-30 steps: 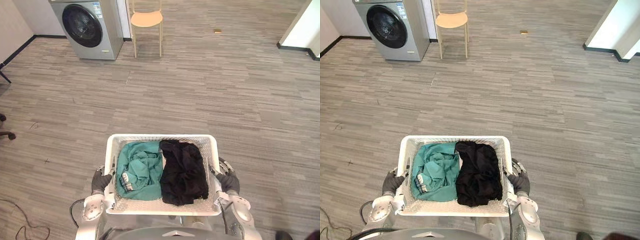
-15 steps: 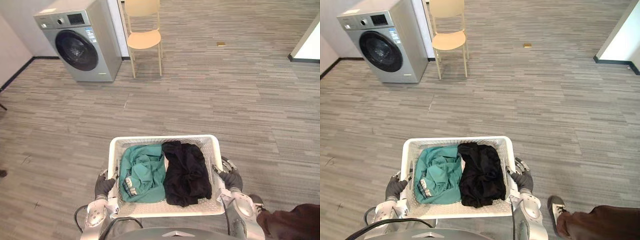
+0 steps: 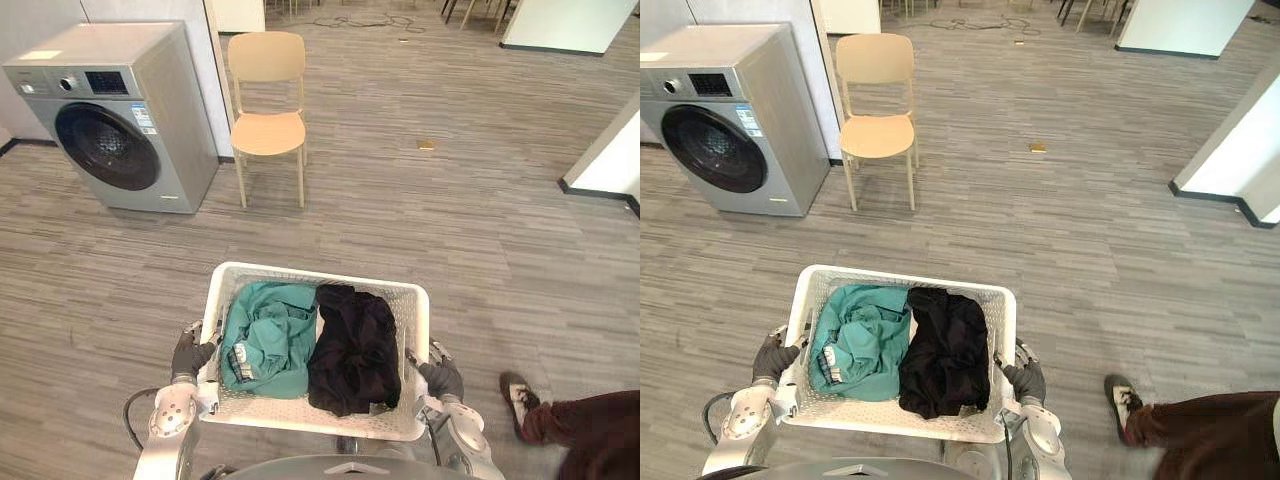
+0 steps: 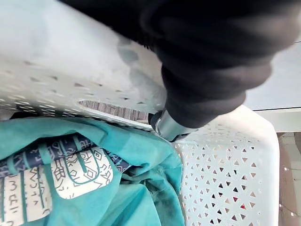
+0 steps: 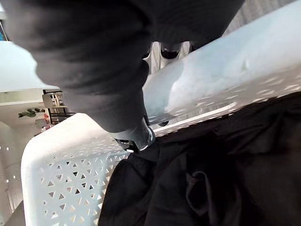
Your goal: Pick up the laundry basket with both hands and put the clothes into the washing machine.
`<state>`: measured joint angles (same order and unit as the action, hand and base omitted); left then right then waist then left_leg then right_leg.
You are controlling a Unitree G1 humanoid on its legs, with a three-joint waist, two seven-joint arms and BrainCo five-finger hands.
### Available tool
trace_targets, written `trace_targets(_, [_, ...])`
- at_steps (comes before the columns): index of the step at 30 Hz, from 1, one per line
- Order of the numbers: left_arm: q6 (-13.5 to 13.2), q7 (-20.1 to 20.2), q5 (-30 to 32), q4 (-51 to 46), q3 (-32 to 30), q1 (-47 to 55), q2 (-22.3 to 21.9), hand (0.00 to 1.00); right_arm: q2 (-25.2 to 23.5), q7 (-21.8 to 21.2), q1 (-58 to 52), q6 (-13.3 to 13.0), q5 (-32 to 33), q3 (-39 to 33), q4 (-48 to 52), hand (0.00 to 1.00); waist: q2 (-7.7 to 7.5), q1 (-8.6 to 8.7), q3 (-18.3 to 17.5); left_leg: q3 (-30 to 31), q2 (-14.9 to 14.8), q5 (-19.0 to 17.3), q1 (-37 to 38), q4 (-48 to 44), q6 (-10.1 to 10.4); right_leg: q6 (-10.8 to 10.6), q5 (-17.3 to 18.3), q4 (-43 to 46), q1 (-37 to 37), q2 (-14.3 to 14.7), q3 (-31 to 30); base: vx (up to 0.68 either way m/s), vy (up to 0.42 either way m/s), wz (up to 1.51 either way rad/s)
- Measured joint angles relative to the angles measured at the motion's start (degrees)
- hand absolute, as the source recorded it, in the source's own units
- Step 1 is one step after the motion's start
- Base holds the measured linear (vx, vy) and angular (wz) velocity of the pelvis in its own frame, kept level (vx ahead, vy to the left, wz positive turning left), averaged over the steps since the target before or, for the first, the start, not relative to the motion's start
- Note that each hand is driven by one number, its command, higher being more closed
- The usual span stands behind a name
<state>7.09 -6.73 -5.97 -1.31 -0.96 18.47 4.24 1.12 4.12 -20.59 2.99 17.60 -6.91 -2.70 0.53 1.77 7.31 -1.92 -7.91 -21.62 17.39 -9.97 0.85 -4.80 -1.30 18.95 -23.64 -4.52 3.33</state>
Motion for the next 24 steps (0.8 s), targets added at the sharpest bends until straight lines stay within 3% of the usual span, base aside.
trace_targets(1, [0.0, -0.1, 0.0, 0.3, 0.1, -0.1, -0.9, 1.0, 0.1, 0.0, 0.0, 0.0, 0.1, -0.2, 0.0, 1.0, 1.17, 0.01, -0.2, 1.0, -1.3, 0.1, -0.2, -1.7, 0.1, 0.0, -0.3, 3.0, -0.6, 1.3, -0.4, 0.76, -0.371, 0.64])
trace_targets(2, [0.0, -0.2, 0.7, 0.5, 0.6, -0.6, -2.9, 1.0, 1.2, 0.2, 0.6, 0.0, 0.2, -0.7, 0.4, 1.0, 2.92, 0.14, 0.4, 3.2, -3.2, 1.6, -2.3, -8.6, 0.3, 2.4, 1.7, 7.7, -0.7, 2.8, 0.5, 0.74, -0.385, 0.39])
trace_targets(3, [0.0, -0.4, 0.8, 0.5, 0.9, -0.7, -3.8, 1.0, 1.9, 0.3, 0.5, 0.1, 0.3, -0.9, 1.0, 1.0, 3.69, 0.15, 0.8, 4.1, -4.1, 3.0, -4.0, -14.0, 0.6, 3.6, 3.7, 10.1, -0.3, 2.8, 1.6, 0.84, -0.456, 0.41])
trace_targets(4, [0.0, -0.6, 1.1, 0.5, 0.9, -0.7, -4.6, 1.0, 2.3, 0.3, -0.3, 0.1, 0.5, -1.0, 3.3, 1.0, 4.2, 0.11, 1.2, 5.1, -5.1, 8.7, -8.8, -26.5, 1.2, 5.4, 7.8, 14.4, 0.9, 2.8, 3.1, 0.82, -0.42, 0.38])
trace_targets(5, [0.0, -0.5, 1.2, 0.4, 0.7, -0.6, -4.8, 1.0, 2.3, 0.3, -1.5, 0.0, 0.7, -0.9, 6.1, 1.0, 4.47, -0.09, 1.4, 5.5, -7.3, 18.6, -14.7, -39.9, 1.3, 7.4, 11.1, 16.2, 3.4, 2.8, 4.4, 0.66, -0.301, 0.4])
trace_targets(6, [0.0, -0.4, 1.1, 0.2, 0.7, -0.6, -5.1, 1.0, 2.3, 0.5, -2.1, -0.1, 0.7, -0.9, 7.3, 1.0, 4.78, -0.28, 1.5, 5.2, -8.5, 20.8, -17.6, -46.9, 1.4, 8.1, 12.5, 16.2, 5.2, 3.3, 5.2, 0.62, -0.26, 0.28])
trace_targets(7, [0.0, -0.4, 0.9, -0.5, 0.7, -0.4, -5.4, 1.0, 2.3, 1.4, -2.7, -0.1, 1.2, -0.8, 9.0, 1.0, 5.12, -0.96, 2.6, 4.5, -10.8, 20.5, -21.9, -58.8, -0.1, 9.0, 14.4, 15.2, 10.2, 4.9, 5.5, 0.53, -0.231, 0.05])
trace_targets(8, [-0.1, -0.4, 0.2, -0.9, 0.8, 0.4, -5.3, 1.0, 2.2, 2.0, -3.2, -0.4, 1.3, -0.4, 10.1, 1.0, 4.33, -1.81, 3.5, 3.7, -11.6, 18.6, -25.3, -65.6, -2.0, 9.2, 16.6, 13.8, 14.7, 5.5, 5.6, 0.5, -0.225, -0.03])
trace_targets(9, [-0.1, -0.4, -0.2, -1.1, 0.9, 0.8, -5.2, 1.0, 2.2, 2.3, -3.4, -0.4, 1.4, -0.3, 10.5, 1.0, 3.6, -2.09, 3.6, 3.3, -11.6, 17.7, -27.1, -67.3, -2.7, 9.3, 17.6, 13.5, 16.3, 5.5, 5.5, 0.44, -0.199, -0.04])
trace_targets(11, [-0.1, -0.4, -0.7, -1.6, 1.3, 1.9, -5.3, 1.0, 2.4, 2.7, -3.3, -0.6, 2.4, -0.4, 10.8, 1.0, 3.45, -2.62, 3.5, -0.9, -11.3, 12.5, -33.3, -62.2, -3.0, 8.4, 22.5, 12.1, 20.9, 5.3, 5.2, 0.4, -0.151, 0.07])
trace_targets(12, [-0.1, -0.4, -0.7, -1.6, 1.4, 1.9, -5.3, 1.0, 2.5, 2.7, -3.4, -0.5, 2.5, -0.4, 10.6, 1.0, 3.42, -2.59, 3.5, -2.6, -11.0, 11.2, -34.4, -58.2, -2.8, 8.2, 23.1, 11.7, 21.8, 5.1, 5.3, 0.41, -0.093, 0.16])
trace_targets(14, [-0.1, -0.4, -1.2, -1.5, 2.1, 2.0, -5.3, 1.0, 3.5, 2.7, -3.2, -0.3, 3.0, -0.6, 9.9, 1.0, 3.47, -2.67, 3.5, -8.3, -7.6, 8.0, -36.5, -37.8, -1.2, 7.6, 24.1, 9.1, 24.5, 3.9, 5.5, 0.51, 0.0, 0.18])
trace_targets(15, [-0.1, -0.3, -1.3, -1.4, 2.2, 2.0, -5.6, 1.0, 4.4, 2.4, -2.3, -0.3, 3.0, -0.9, 8.2, 1.0, 3.44, -2.84, 3.4, -9.6, -3.9, 9.4, -36.8, -24.1, 0.4, 7.5, 24.2, 6.9, 26.3, 2.9, 5.7, 0.51, 0.073, 0.07])
trace_targets(16, [-0.1, -0.3, -1.3, -1.4, 2.3, 2.0, -6.0, 1.0, 4.7, 2.4, -1.5, -0.3, 2.9, -1.3, 7.0, 1.0, 3.61, -2.95, 3.3, -9.7, -2.4, 11.4, -37.1, -17.4, 1.4, 7.3, 24.2, 5.4, 27.5, 2.7, 5.6, 0.54, 0.121, -0.23])
trace_targets(17, [0.0, -0.2, -1.2, -1.4, 2.3, 2.0, -6.8, 1.0, 5.1, 2.3, 0.6, -0.3, 2.7, -2.1, 4.1, 1.0, 4.64, -4.29, 2.6, -9.6, -1.3, 15.8, -38.8, -6.9, 3.4, 5.8, 24.0, 1.1, 30.4, 3.3, 4.5, 0.57, 0.169, -0.39])
trace_targets(18, [0.0, -0.4, -1.2, -1.5, 2.3, 2.0, -6.8, 1.0, 5.1, 2.3, 1.5, -0.3, 2.2, -2.4, 3.1, 1.0, 4.9, -4.79, 2.4, -9.8, -1.1, 17.1, -39.8, -5.6, 4.2, 4.4, 24.1, -0.7, 32.1, 3.3, 3.8, 0.58, 0.19, -0.51])
trace_targets(19, [0.2, -0.5, -1.2, -1.4, 2.2, 2.1, -6.8, 1.0, 5.1, 2.3, 1.7, -0.3, 2.2, -2.4, 1.9, 1.0, 4.64, -4.99, 1.9, -10.5, -0.4, 18.4, -40.3, -5.2, 3.8, 2.7, 24.2, -2.8, 34.8, 2.6, 3.3, 0.64, 0.223, -0.54])
trace_targets(20, [0.4, -0.6, -1.1, -1.2, 2.0, 2.3, -6.8, 1.0, 4.6, 2.2, 1.5, -0.2, 2.2, -2.5, 1.0, 1.0, 3.67, -5.55, 0.4, -10.8, 1.4, 23.6, -40.1, -6.0, 1.6, 0.6, 25.0, -0.6, 35.7, 0.9, 0.6, 0.71, 0.263, -0.48])
trace_targets(21, [0.4, -0.6, -1.1, -0.3, 1.6, 2.3, -6.4, 1.0, 3.5, 2.1, 1.7, -0.4, 2.2, -2.6, 0.6, 1.0, 1.64, -5.22, -2.1, -11.5, 4.7, 28.4, -39.6, -6.7, -1.0, -0.8, 25.8, 8.5, 32.5, -2.4, -2.4, 0.74, 0.285, -0.21])
trace_targets(22, [0.4, -0.5, -1.1, 0.1, 1.6, 2.1, -6.0, 1.0, 2.7, 2.1, 1.6, -0.4, 2.1, -2.8, 0.0, 1.0, -0.06, -4.41, -2.7, -12.3, 6.4, 27.0, -39.1, -8.3, -1.9, -2.1, 25.0, 15.0, 30.2, -4.4, -4.2, 0.78, 0.273, 0.13])
trace_targets(23, [0.4, -0.3, -0.9, 0.2, 1.7, 0.8, -5.1, 1.0, 2.3, 2.0, 1.7, -0.4, 1.2, -3.2, -1.6, 1.0, -1.63, -3.84, -2.1, -12.9, 8.3, 22.0, -37.6, -12.1, -3.1, -7.2, 17.9, 27.4, 25.5, -6.3, -6.9, 0.94, 0.263, 0.26])
trace_targets(24, [0.5, -0.2, -0.5, 0.2, 1.6, 0.6, -4.4, 1.0, 1.3, 1.7, 2.1, -0.1, 0.0, -3.4, -3.2, 1.0, -2.58, -3.84, -1.6, -12.8, 9.1, 17.7, -34.6, -14.0, -3.3, -8.1, 4.7, 37.2, 22.2, -6.3, -8.3, 0.91, 0.22, 0.16])
